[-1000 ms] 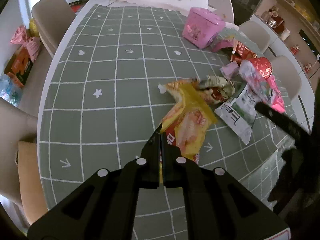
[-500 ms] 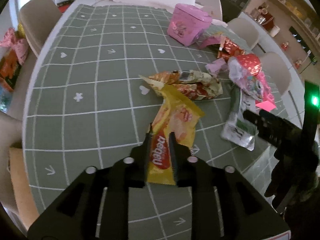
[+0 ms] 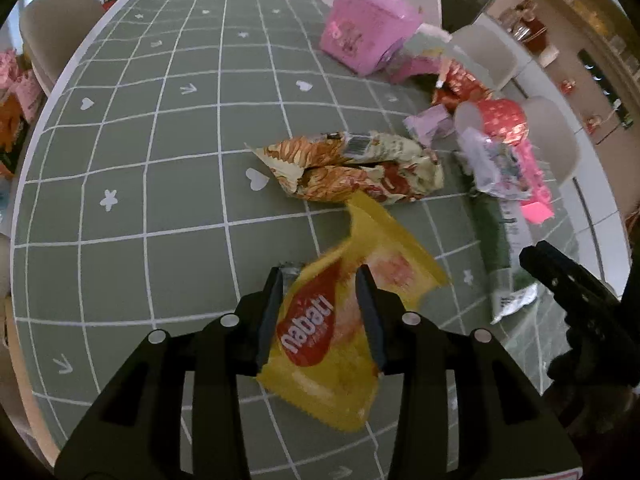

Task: Collect trash
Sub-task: 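Grasp the white milk carton with the right tool while the left holds the packet, then drop the yellow packet into the plastic bag while the right tool carries the carton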

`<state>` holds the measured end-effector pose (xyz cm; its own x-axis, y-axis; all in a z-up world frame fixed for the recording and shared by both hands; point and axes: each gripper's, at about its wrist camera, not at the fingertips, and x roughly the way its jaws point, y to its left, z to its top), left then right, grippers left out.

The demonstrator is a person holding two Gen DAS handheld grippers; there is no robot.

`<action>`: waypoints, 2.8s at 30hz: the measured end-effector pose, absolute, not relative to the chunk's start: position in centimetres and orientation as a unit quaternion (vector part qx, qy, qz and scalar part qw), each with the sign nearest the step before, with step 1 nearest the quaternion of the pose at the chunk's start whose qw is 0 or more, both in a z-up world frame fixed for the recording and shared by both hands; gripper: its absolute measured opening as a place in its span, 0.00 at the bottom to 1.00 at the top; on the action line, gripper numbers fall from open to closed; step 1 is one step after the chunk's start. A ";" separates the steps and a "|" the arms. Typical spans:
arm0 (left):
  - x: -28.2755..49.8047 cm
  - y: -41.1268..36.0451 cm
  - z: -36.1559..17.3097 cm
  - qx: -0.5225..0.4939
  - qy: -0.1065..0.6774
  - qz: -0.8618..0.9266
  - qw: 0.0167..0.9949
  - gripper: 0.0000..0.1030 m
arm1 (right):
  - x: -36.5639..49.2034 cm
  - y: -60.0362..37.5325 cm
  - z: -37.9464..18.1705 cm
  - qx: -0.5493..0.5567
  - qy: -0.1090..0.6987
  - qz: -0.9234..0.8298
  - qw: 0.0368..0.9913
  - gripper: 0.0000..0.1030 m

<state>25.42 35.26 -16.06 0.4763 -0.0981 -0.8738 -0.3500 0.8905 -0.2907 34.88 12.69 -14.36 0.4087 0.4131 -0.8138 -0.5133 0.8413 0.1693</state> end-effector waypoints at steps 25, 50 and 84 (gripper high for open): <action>25.7 34.5 -14.1 -0.187 0.491 0.062 0.849 0.03 | 38.5 16.7 -17.6 -0.116 0.488 0.220 0.837 0.64; 24.2 30.8 -9.0 -0.195 0.443 0.067 0.872 0.03 | 34.6 9.7 -10.9 -0.095 0.516 0.267 0.808 0.49; 24.9 -1.7 -0.8 -0.087 0.377 -0.180 0.905 0.03 | 20.8 -26.4 -0.6 -0.001 0.280 0.064 0.958 0.49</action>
<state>24.85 -1.74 -0.83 0.6517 -0.3907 -0.6502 0.2594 0.9203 -0.2929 20.80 -26.40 -0.56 0.8351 0.1224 -0.5363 -0.1238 0.9917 0.0336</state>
